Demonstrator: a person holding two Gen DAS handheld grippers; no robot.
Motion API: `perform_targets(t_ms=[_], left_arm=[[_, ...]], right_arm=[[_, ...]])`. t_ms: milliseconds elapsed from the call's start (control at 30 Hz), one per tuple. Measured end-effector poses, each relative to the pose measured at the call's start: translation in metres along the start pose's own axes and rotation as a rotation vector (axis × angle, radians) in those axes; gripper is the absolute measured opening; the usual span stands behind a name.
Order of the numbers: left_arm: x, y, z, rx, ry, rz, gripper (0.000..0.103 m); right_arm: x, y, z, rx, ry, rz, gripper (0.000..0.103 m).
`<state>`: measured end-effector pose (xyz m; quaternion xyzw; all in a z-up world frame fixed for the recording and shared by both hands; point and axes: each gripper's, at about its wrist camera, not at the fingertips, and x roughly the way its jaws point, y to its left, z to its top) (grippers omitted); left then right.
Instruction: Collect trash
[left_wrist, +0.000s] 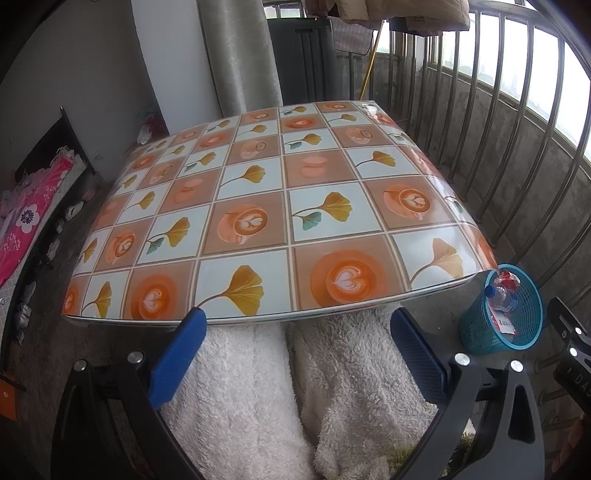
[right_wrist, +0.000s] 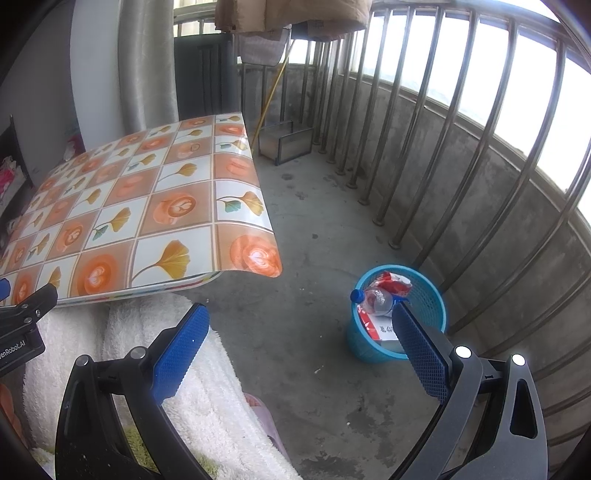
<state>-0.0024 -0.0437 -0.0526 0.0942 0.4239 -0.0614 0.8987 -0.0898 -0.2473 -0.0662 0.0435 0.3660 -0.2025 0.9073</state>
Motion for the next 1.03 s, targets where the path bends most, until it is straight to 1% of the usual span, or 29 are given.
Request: perform_targets(t_ms=[1033], left_arm=[[-0.0011,0.0017,0.0003,-0.007,0.001,0.002,0.097]], right_arm=[[0.0,-0.0007,0.0009,0.002,-0.001,0.001,0.095]])
